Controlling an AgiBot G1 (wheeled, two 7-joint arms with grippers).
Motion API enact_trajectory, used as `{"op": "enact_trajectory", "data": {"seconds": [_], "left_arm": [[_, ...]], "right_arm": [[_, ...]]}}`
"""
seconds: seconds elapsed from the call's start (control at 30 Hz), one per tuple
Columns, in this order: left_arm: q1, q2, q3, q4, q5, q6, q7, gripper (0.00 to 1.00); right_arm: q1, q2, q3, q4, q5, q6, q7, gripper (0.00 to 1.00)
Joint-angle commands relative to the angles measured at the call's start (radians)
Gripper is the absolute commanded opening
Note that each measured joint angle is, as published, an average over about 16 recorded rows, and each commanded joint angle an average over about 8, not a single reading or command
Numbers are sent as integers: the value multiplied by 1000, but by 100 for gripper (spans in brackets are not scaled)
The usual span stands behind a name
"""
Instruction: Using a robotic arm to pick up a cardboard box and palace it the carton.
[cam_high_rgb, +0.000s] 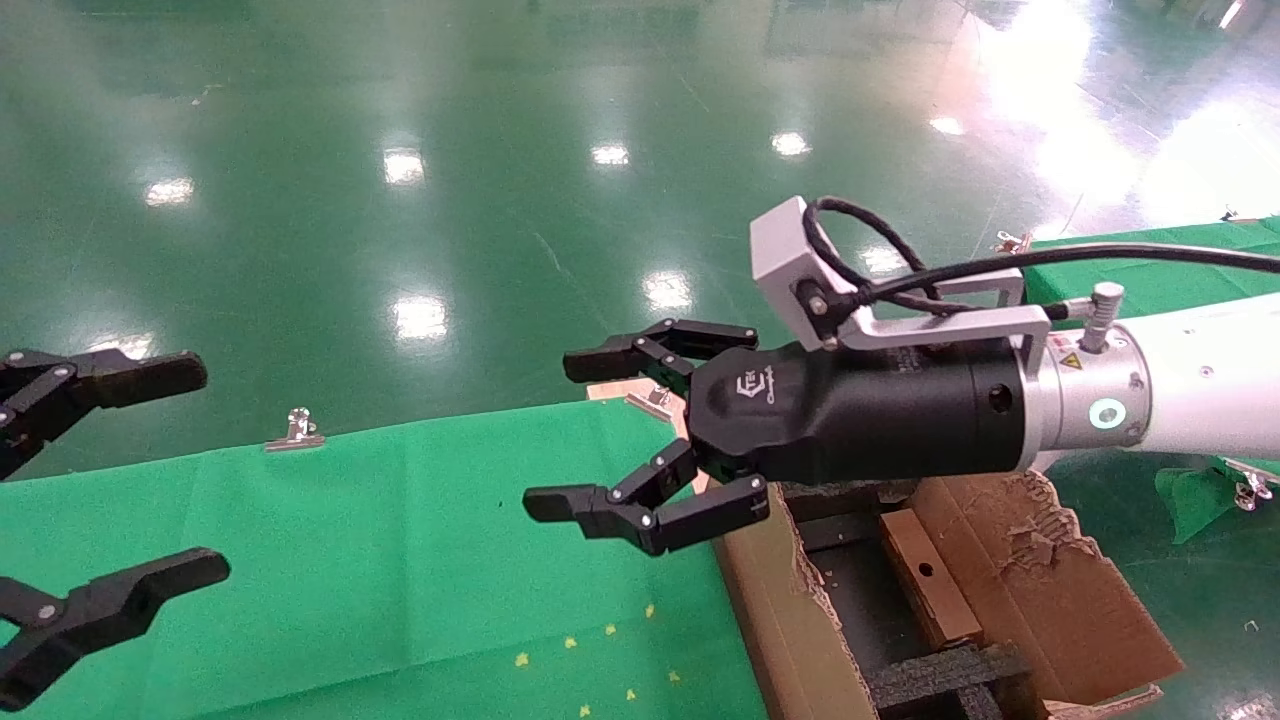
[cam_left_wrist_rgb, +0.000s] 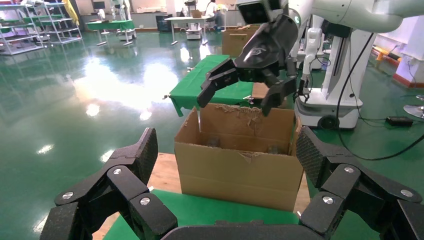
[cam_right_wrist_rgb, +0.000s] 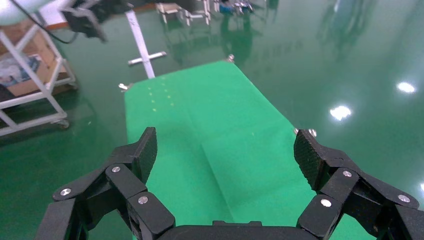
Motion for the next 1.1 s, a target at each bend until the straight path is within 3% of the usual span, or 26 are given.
{"op": "enact_trajectory", "data": {"seconds": [0.03,0.67,1.1], "left_arm": [[0,0,0,0,0,0,0,100],[0,0,0,0,0,0,0,100],[0,0,0,0,0,0,0,100]], "right_arm": [[-33,-9,51,2,-1,-22,-17,100],[-325,-84,502,23,-12,-216,-168,100],[-332,-86,512,24,-12,-221,-170,100]]}}
